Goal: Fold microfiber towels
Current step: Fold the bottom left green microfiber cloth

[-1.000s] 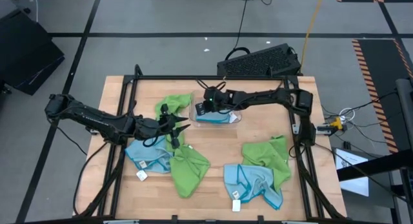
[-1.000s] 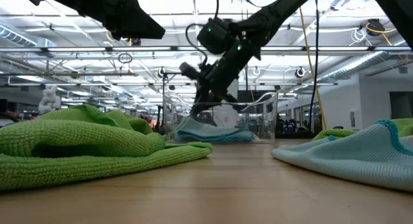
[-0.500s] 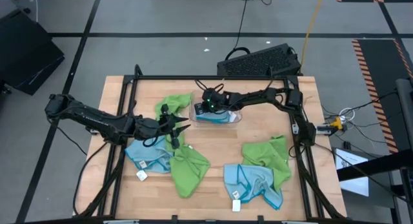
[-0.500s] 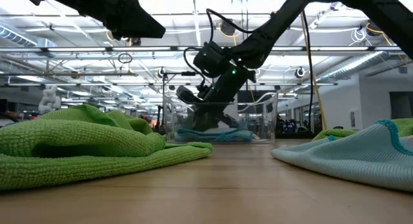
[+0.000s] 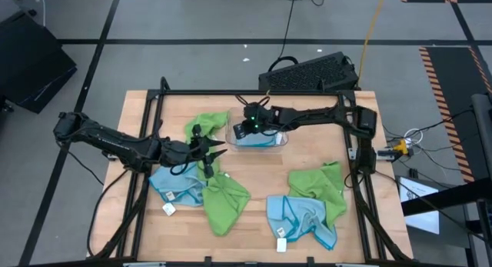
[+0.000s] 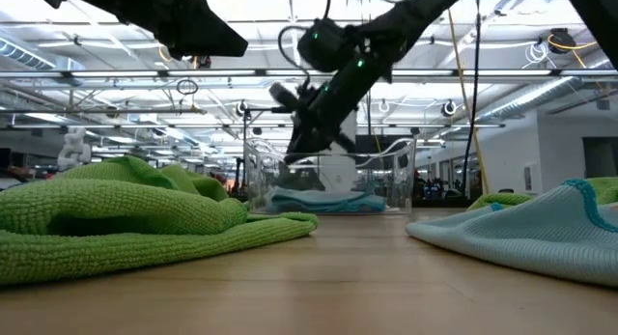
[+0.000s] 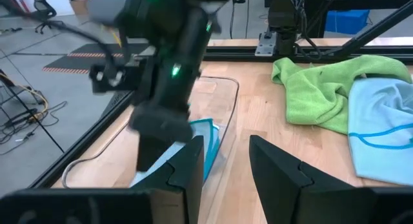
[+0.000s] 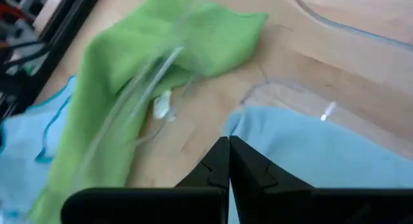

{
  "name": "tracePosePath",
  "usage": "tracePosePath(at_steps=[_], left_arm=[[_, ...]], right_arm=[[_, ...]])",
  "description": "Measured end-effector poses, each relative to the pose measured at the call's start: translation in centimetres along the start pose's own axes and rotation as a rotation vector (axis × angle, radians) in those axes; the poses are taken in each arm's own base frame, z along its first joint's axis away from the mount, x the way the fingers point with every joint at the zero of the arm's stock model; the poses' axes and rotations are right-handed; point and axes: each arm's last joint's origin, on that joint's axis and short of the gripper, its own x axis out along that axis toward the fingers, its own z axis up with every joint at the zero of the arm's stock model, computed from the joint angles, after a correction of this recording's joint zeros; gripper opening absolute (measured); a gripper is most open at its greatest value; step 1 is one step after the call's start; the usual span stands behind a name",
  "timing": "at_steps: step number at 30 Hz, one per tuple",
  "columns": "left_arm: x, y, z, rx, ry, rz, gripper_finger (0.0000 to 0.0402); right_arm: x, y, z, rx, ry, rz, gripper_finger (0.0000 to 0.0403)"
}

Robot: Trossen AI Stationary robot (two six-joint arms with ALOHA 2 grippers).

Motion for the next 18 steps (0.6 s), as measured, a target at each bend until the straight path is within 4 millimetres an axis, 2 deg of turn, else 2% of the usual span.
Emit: tracePosePath(at_steps=[5,9,14,18], left_arm=[[0.0,0.0,0.0,-0.001,0.001,-0.001,0.0127],[0.0,0.0,-0.6,-0.006,0.015,0.000,0.0127],[0.0,0.0,-1.3,-0.027,0.033,0.006,0.0127],[0.0,0.1,-1.2,-0.069,0.026,0.012,0.0127]], right_arm=[[-4.2,1.1,0.3,-0.125,0.031,-0.009,0.0000],[-8.9,2.2,0.1,-0.266,0.030,-0.016,0.0000],[-14.1,3.1,-1.9,-0.433,-0.046,-0.032,0.0000],[-16.4,2.7,-4.4,-0.488,-0.089,0.053,0.0000]])
